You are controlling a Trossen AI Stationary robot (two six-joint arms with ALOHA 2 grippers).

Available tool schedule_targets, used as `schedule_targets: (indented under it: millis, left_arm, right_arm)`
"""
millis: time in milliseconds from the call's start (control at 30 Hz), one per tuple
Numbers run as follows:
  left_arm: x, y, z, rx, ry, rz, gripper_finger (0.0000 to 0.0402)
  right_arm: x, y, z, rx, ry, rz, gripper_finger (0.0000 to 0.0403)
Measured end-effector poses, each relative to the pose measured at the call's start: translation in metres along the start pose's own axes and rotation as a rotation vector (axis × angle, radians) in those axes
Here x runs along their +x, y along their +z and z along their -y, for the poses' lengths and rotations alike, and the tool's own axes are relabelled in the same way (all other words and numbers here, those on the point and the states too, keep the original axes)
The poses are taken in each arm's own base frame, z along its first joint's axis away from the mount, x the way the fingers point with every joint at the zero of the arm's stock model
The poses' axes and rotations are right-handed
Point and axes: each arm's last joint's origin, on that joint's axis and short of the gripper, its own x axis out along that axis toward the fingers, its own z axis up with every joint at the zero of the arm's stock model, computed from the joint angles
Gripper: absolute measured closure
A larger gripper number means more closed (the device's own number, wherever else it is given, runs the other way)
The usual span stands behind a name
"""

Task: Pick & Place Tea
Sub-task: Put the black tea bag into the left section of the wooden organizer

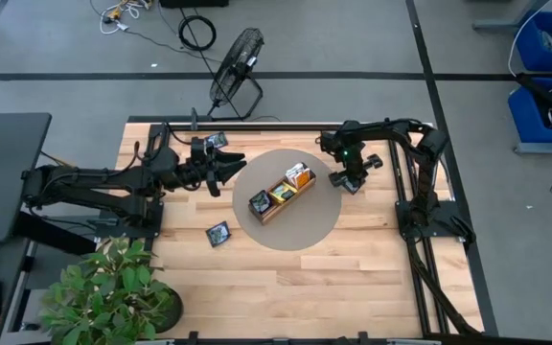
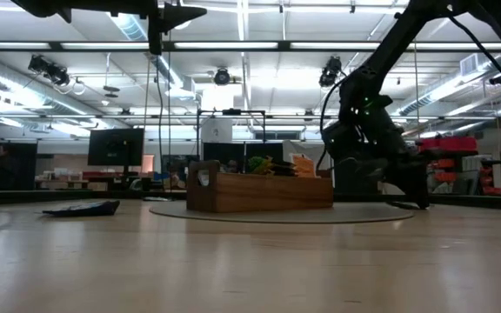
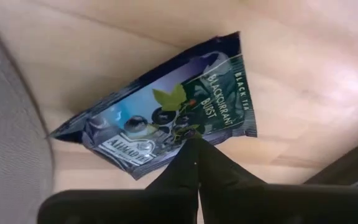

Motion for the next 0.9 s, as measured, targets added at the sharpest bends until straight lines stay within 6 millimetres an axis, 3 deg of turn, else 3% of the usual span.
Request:
schedule_targets:
  millis: [200, 367, 700, 900]
  left_arm:
    - [0.0, 0.002, 0.001, 0.0, -0.009, 0.018, 0.0241]
    - [0.0, 0.003, 0.0, 0.02, -0.008, 0.026, 0.0241]
    - [0.0, 0.003, 0.0, 0.024, -0.012, 0.024, 0.0241]
    - [0.0, 0.003, 0.0, 0.024, -0.013, 0.023, 0.0241]
  right_arm:
    - [0.005, -0.015, -0.012, -0.173, -0.019, -0.054, 0.0403]
    - [0.01, -0.028, -0.022, -0.218, -0.047, -0.049, 0.0403]
    - [-0.028, -0.057, -0.021, -0.292, 0.027, 0.154, 0.0403]
    - [-0.052, -0.067, -0.008, -0.286, 0.118, 0.409, 0.0375]
